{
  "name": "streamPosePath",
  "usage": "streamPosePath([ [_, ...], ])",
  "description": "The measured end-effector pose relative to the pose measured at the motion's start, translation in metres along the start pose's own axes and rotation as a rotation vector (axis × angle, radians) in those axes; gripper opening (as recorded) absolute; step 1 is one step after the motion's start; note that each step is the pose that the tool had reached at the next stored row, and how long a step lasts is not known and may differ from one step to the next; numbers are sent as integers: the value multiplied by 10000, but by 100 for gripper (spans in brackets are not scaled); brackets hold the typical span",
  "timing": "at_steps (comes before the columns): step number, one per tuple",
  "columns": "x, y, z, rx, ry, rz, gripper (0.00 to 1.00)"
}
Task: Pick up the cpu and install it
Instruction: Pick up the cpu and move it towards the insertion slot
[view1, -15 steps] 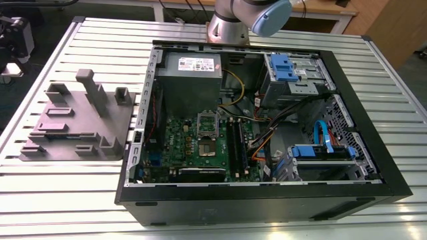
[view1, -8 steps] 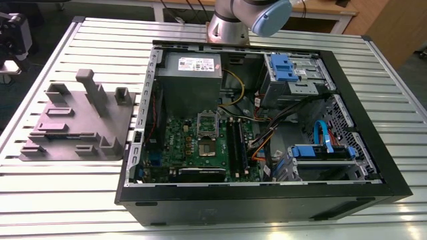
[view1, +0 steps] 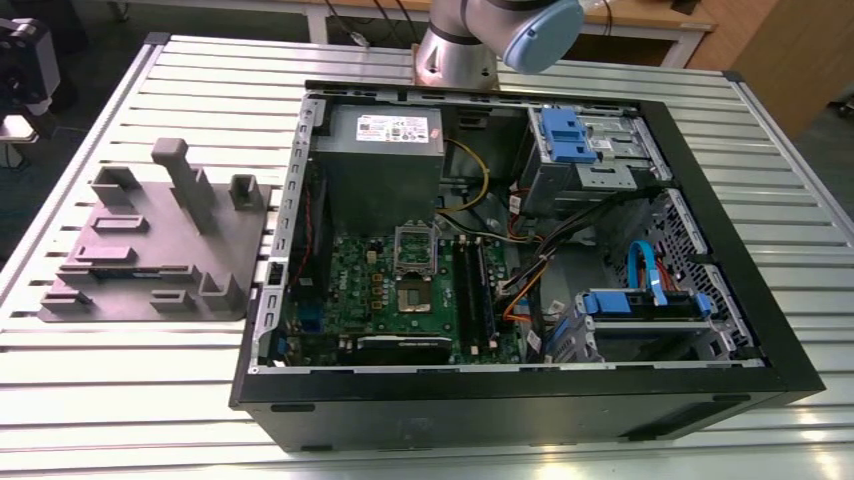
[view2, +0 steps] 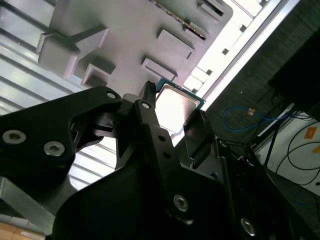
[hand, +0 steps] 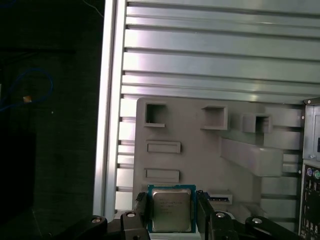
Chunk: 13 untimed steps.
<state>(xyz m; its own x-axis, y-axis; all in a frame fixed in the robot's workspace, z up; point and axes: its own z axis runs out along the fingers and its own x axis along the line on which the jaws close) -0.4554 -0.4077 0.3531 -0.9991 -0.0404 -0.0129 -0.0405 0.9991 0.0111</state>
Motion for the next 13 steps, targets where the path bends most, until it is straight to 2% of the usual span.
streamPosePath([
  [9,-1,1,-86,0,0,0,47],
  [13,-1,1,-97,-2,-3,0,47],
])
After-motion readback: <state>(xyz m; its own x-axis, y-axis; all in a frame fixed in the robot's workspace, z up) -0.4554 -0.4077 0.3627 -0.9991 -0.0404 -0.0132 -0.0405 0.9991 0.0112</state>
